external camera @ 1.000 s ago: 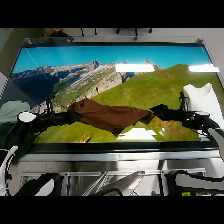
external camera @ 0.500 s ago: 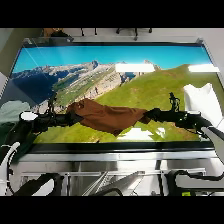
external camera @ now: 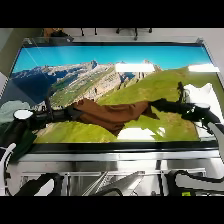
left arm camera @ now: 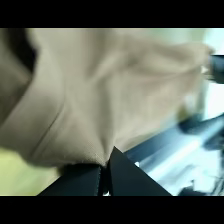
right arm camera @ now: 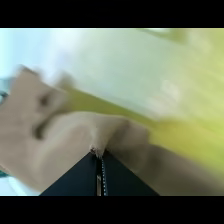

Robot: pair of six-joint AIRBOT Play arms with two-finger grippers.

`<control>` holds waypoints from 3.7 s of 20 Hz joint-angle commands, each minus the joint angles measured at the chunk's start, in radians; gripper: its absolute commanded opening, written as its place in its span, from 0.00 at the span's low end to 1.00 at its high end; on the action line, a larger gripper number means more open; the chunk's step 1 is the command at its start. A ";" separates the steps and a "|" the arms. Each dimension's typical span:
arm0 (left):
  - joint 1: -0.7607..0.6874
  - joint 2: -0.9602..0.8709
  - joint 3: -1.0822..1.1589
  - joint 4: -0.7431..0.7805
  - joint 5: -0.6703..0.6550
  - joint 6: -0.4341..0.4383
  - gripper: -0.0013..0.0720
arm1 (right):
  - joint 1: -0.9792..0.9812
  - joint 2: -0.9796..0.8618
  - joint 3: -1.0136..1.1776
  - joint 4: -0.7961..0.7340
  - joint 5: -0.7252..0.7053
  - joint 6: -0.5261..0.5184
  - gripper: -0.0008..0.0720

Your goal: Fold the shirts.

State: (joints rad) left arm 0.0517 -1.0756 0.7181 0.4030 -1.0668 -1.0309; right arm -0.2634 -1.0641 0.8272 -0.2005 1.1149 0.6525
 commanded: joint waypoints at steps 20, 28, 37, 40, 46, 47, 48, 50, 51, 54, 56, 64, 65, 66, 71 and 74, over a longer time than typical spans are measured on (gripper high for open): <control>0.001 0.087 0.935 0.049 0.005 -0.103 0.04 | 0.005 0.097 1.178 -0.193 0.079 0.067 0.04; 0.000 -0.494 0.683 0.045 0.105 0.027 0.04 | 0.180 -0.636 1.147 -0.211 -0.064 0.130 0.04; 0.172 -0.834 1.046 0.110 -0.314 -0.107 0.95 | 0.107 -0.690 1.147 -0.251 0.113 0.343 0.30; 0.250 -0.822 1.055 0.284 -0.499 -0.157 0.95 | 0.010 -0.593 1.131 -0.397 0.336 0.443 0.30; 0.263 -0.798 0.735 0.414 -0.438 -0.114 0.95 | -0.172 -0.343 0.817 -0.528 0.415 0.515 0.30; 0.251 -0.806 0.707 0.418 -0.415 -0.107 0.95 | -0.208 -0.297 0.745 -0.541 0.389 0.514 0.30; 0.238 -0.818 0.689 0.418 -0.400 -0.102 0.95 | -0.240 -0.261 0.687 -0.561 0.374 0.514 0.30; 0.212 -0.843 0.675 0.418 -0.381 -0.099 0.95 | -0.309 -0.203 0.586 -0.606 0.374 0.515 0.41; 0.199 -0.855 0.677 0.416 -0.376 -0.099 0.95 | -0.336 -0.184 0.546 -0.618 0.374 0.513 0.41; 0.141 -0.860 0.685 0.406 -0.364 -0.095 0.95 | -0.389 -0.151 0.442 -0.642 0.375 0.507 0.44; 0.097 -0.860 0.713 0.409 -0.370 -0.095 0.48 | -0.386 -0.150 0.370 -0.688 0.374 0.520 0.62; 0.034 -0.859 0.816 0.496 -0.423 -0.123 0.04 | -0.237 -0.154 0.008 -0.723 0.193 0.512 0.62; 0.042 -0.858 0.816 0.496 -0.435 -0.123 0.04 | -0.211 -0.159 -0.014 -0.723 0.160 0.504 0.62; 0.045 -0.855 0.816 0.496 -0.442 -0.123 0.04 | -0.186 -0.171 -0.028 -0.723 0.132 0.499 0.62; 0.077 -0.768 0.816 0.491 -0.450 -0.122 0.04 | -0.086 -0.189 -0.026 -0.521 0.172 0.359 0.27; 0.088 -0.628 0.816 0.456 -0.451 -0.122 0.04 | -0.065 -0.099 0.048 -0.380 0.206 0.304 0.04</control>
State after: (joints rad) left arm 0.1268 -1.8057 1.5322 0.8871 -1.5124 -1.1519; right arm -0.3565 -1.2240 0.8272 -0.7605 1.2602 1.0264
